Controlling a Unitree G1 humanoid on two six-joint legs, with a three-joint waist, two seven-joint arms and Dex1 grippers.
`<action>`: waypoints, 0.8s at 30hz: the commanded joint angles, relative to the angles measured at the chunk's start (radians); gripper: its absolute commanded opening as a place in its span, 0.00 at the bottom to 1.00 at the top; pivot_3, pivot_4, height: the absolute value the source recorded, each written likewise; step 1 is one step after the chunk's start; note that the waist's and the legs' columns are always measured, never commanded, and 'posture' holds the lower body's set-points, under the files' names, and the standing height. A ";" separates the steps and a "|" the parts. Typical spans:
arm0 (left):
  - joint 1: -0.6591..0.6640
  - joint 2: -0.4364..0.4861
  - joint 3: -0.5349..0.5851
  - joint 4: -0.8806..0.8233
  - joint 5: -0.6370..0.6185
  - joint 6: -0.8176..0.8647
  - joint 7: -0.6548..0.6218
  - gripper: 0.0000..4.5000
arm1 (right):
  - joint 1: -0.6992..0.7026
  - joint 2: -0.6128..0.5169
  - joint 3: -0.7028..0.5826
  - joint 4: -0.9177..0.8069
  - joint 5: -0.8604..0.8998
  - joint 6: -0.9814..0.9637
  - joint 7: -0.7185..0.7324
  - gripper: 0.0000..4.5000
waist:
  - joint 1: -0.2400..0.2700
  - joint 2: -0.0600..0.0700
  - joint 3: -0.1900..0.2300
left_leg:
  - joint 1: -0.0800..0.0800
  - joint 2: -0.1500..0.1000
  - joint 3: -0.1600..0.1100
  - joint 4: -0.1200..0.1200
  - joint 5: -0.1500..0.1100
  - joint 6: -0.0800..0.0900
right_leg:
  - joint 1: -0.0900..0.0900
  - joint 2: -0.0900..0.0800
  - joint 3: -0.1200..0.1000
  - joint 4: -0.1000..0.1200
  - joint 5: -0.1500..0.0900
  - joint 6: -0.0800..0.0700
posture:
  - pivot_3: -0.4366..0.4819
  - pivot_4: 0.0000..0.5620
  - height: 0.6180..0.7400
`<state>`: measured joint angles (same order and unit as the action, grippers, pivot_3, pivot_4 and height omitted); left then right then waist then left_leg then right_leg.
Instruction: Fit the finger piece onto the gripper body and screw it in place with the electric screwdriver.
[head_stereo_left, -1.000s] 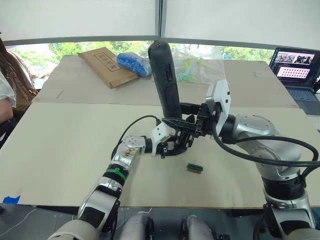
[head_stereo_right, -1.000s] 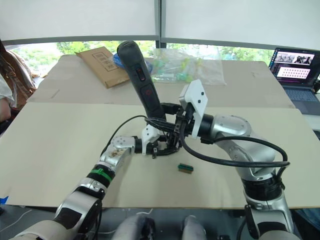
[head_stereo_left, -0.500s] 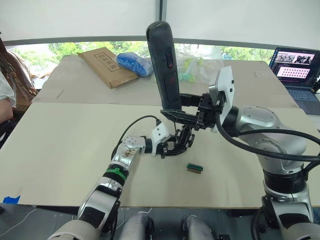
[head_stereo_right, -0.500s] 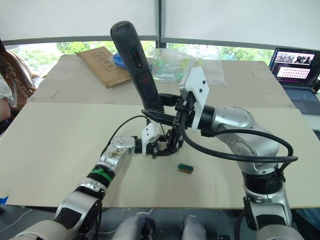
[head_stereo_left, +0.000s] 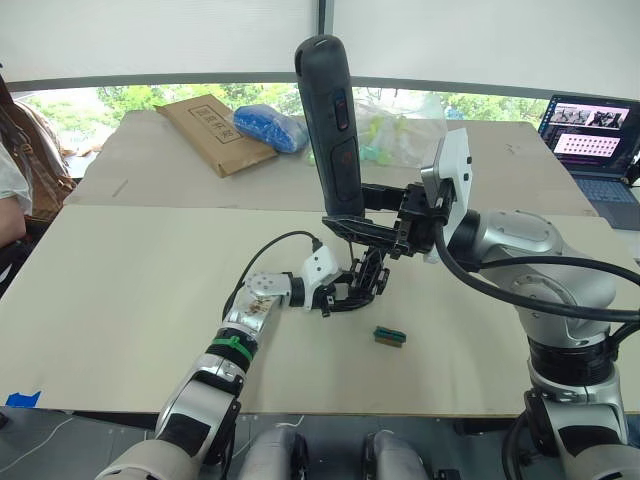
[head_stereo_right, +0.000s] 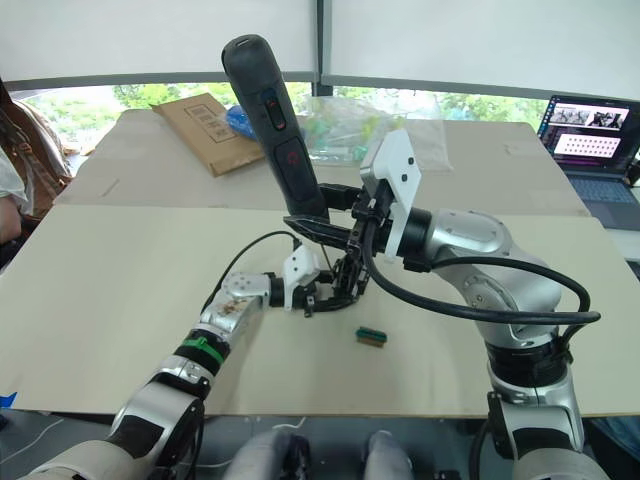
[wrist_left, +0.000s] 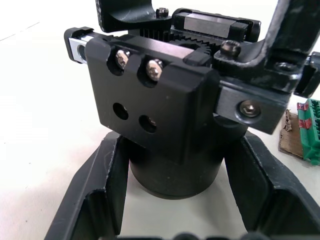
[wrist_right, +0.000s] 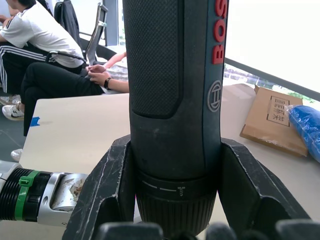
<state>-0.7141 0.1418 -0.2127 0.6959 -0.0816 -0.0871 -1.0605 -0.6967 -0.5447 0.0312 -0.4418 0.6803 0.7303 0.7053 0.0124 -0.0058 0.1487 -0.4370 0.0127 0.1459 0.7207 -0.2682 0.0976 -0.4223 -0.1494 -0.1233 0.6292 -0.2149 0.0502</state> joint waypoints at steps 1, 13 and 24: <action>-0.024 -0.005 0.005 -0.012 -0.003 -0.009 0.004 0.51 | -0.015 -0.004 -0.028 -0.043 0.008 -0.011 -0.010 0.42 | 0.000 0.000 0.000 | 0.000 0.000 0.000 0.000 0.000 0.000 | 0.000 0.000 0.000 0.000 0.000 0.000 | 0.48 0.27 0.93; -0.028 -0.008 0.003 -0.012 -0.003 -0.009 0.000 0.51 | 0.025 -0.012 -0.029 -0.054 -0.009 -0.033 0.002 0.42 | 0.000 0.000 0.000 | 0.000 0.000 0.000 0.000 0.000 0.000 | 0.000 0.000 0.000 0.000 0.000 0.000 | 0.48 0.27 0.93; -0.026 -0.010 0.002 -0.017 -0.004 -0.008 -0.002 0.51 | 0.040 -0.001 -0.029 -0.044 -0.035 -0.054 0.012 0.42 | 0.000 0.000 0.000 | 0.000 0.000 0.000 0.000 0.000 0.000 | 0.000 0.000 0.000 0.000 0.000 0.000 | 0.48 0.27 0.93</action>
<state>-0.7149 0.1408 -0.2129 0.6959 -0.0816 -0.0871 -1.0623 -0.6453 -0.5489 0.0313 -0.4470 0.6413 0.7240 0.7162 0.0122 -0.0058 0.1487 -0.4370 0.0127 0.1458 0.7206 -0.2682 0.0976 -0.4223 -0.1494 -0.1233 0.6289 -0.2150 0.0502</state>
